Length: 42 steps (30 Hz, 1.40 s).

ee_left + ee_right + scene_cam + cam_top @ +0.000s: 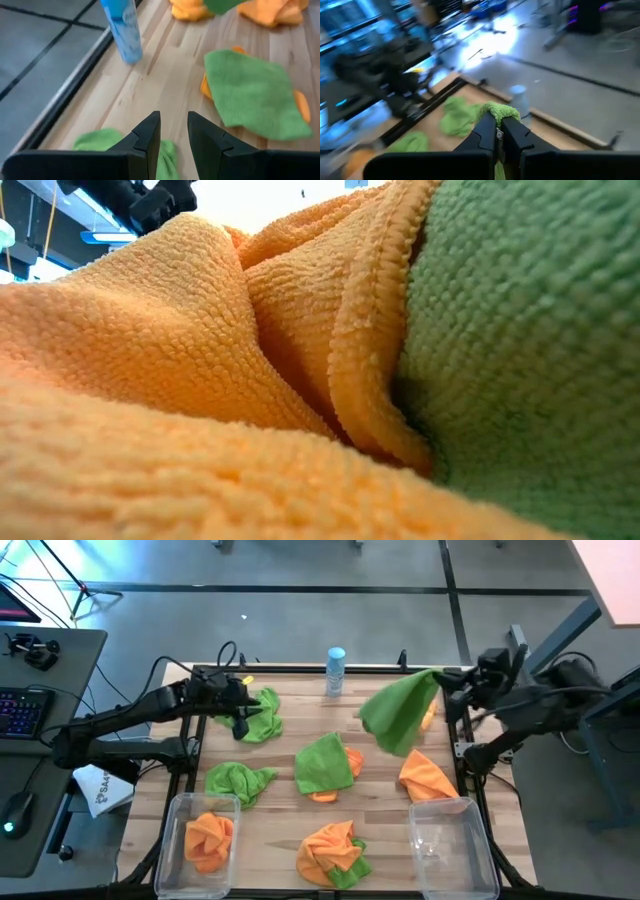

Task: Sort microfiber towel by color & place in baskets
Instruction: Put the green microfiber cloth into the right transparent bin

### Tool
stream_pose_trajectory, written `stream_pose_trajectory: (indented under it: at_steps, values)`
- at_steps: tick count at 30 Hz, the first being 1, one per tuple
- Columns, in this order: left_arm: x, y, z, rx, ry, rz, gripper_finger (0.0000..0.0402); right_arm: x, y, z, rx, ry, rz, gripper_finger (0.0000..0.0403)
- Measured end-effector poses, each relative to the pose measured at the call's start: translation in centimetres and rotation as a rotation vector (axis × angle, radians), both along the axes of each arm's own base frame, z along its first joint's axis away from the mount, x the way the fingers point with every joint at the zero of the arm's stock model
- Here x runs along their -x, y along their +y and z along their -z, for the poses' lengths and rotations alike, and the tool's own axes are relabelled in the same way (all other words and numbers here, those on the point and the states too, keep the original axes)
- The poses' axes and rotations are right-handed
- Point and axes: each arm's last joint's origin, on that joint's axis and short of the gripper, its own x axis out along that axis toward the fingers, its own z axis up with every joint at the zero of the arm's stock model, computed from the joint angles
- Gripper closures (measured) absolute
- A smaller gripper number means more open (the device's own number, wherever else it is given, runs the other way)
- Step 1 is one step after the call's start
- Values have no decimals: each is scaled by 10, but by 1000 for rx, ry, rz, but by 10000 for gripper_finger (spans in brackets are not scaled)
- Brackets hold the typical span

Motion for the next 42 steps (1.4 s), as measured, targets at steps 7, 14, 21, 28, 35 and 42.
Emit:
stream_pose_trajectory:
  at_steps: [7,14,21,28,35,42]
  values:
    - [0,0,6,48,-6,-37,314,16,7,-12,-130,52,-326,403]
    - [0,0,6,37,1,-26,314,10,24,-6,-32,250,-742,403]
    - [0,0,6,37,1,-25,314,-15,48,6,-96,368,-938,403]
    - [0,0,6,40,-1,-29,314,-22,76,14,-360,447,-1038,403]
    - [0,0,6,41,-1,-30,314,-3,106,17,-751,575,-1033,403]
    - [0,0,6,43,-3,-32,314,31,136,18,-1194,922,-929,403]
